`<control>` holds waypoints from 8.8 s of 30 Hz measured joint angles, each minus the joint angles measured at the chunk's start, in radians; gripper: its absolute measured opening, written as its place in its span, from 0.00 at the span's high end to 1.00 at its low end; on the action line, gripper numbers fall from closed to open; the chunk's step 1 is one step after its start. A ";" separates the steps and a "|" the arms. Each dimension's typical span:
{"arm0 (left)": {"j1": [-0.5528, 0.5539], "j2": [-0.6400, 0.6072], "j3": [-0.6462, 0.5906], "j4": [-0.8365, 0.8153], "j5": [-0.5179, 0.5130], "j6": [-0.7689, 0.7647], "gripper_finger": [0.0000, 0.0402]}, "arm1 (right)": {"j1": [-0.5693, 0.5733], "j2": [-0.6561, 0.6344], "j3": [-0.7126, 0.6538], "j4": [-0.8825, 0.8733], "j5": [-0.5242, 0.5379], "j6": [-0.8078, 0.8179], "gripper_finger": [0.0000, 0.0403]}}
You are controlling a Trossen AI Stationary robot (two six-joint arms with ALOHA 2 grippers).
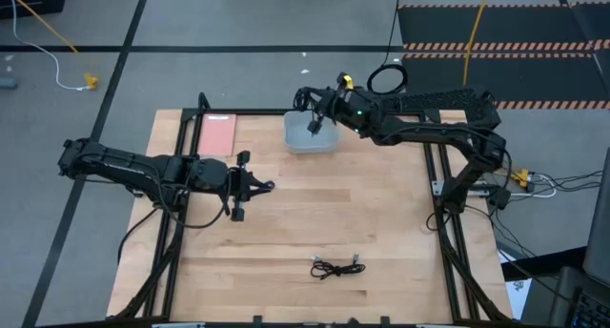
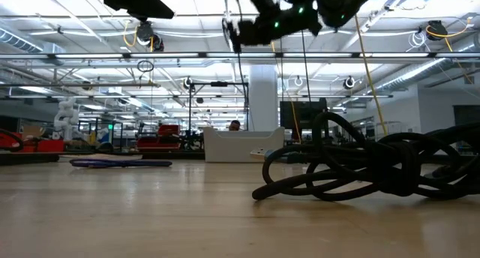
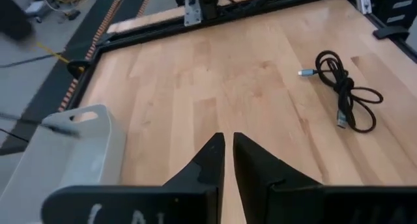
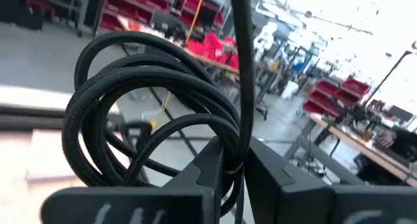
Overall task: Pick and place USB-C Cables
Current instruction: Put the top black charger cable into the gray bin, then adjust the gray bin
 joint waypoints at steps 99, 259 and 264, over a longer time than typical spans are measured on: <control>0.064 0.000 0.000 0.035 -0.049 -0.041 0.91 | 0.007 0.116 -0.068 -0.256 -0.052 0.065 0.65; 0.378 0.187 0.000 0.207 0.008 -0.019 0.91 | -0.055 -0.278 -0.400 -0.793 -0.131 0.330 0.97; 0.378 0.187 0.000 0.206 0.008 -0.023 0.91 | -0.073 -0.254 -0.465 -0.684 -0.129 0.331 0.97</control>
